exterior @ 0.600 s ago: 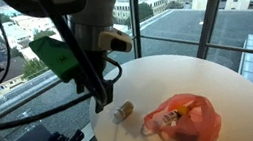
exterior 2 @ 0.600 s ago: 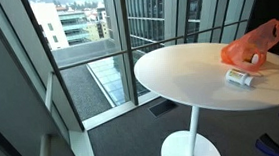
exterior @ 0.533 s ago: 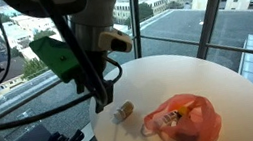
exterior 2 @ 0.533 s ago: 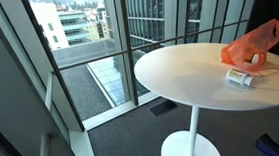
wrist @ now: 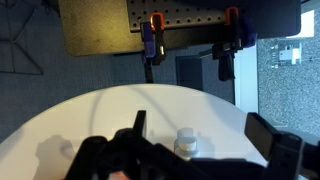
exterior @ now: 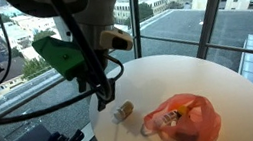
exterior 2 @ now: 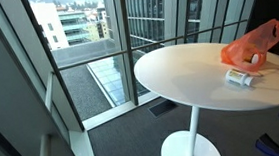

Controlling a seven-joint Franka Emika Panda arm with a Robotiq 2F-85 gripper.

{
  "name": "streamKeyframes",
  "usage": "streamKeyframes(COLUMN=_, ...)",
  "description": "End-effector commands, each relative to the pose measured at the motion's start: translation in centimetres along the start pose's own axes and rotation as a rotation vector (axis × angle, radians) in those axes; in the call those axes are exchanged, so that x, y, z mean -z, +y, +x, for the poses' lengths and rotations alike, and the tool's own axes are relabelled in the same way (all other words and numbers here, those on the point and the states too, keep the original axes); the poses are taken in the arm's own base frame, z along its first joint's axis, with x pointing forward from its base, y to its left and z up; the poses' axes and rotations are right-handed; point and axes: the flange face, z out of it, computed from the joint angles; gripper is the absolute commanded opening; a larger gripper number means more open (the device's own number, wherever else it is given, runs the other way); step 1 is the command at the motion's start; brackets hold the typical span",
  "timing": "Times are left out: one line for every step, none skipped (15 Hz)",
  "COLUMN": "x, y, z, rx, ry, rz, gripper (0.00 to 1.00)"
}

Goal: Pick up the white medicine bottle from the table and put it in the orange plastic

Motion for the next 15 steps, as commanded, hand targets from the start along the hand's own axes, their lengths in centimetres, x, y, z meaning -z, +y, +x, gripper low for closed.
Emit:
streamKeyframes(x=0.3, y=-0.8, z=2.4, rx=0.011, ry=0.014, rz=-0.020, gripper=1.00)
streamKeyframes(x=0.1, y=-1.1, z=3.0, rx=0.019, ry=0.013, rz=-0.025, gripper=1.00)
streamKeyframes(x=0.0, y=-1.6, z=3.8, rx=0.030, ry=0.016, rz=-0.032, gripper=1.00)
streamKeyframes(x=-0.2, y=-2.2, z=4.6, rx=0.043, ry=0.020, rz=-0.042, gripper=1.00)
streamKeyframes(x=-0.4, y=-2.7, z=5.4, rx=0.052, ry=0.025, rz=-0.047, gripper=1.00)
streamKeyframes(x=-0.6, y=-3.3, z=6.3, rx=0.067, ry=0.032, rz=-0.058, gripper=1.00)
streamKeyframes(x=-0.9, y=-3.9, z=7.1, rx=0.080, ry=0.040, rz=-0.068, gripper=1.00)
streamKeyframes(x=-1.3, y=-4.5, z=8.0, rx=0.094, ry=0.045, rz=-0.085, gripper=1.00)
streamKeyframes(x=-1.8, y=-4.9, z=8.8, rx=0.106, ry=0.045, rz=-0.097, gripper=1.00)
streamKeyframes(x=-2.6, y=-5.3, z=9.7, rx=0.116, ry=0.045, rz=-0.110, gripper=1.00)
streamKeyframes(x=-3.4, y=-5.6, z=10.5, rx=0.123, ry=0.044, rz=-0.118, gripper=1.00)
streamKeyframes(x=-4.1, y=-5.8, z=11.3, rx=0.129, ry=0.043, rz=-0.125, gripper=1.00)
streamKeyframes(x=-4.9, y=-6.0, z=12.0, rx=0.134, ry=0.050, rz=-0.134, gripper=1.00)
streamKeyframes(x=-5.7, y=-6.3, z=12.7, rx=0.138, ry=0.057, rz=-0.140, gripper=1.00)
streamKeyframes(x=-6.5, y=-6.4, z=13.4, rx=0.141, ry=0.067, rz=-0.148, gripper=1.00)
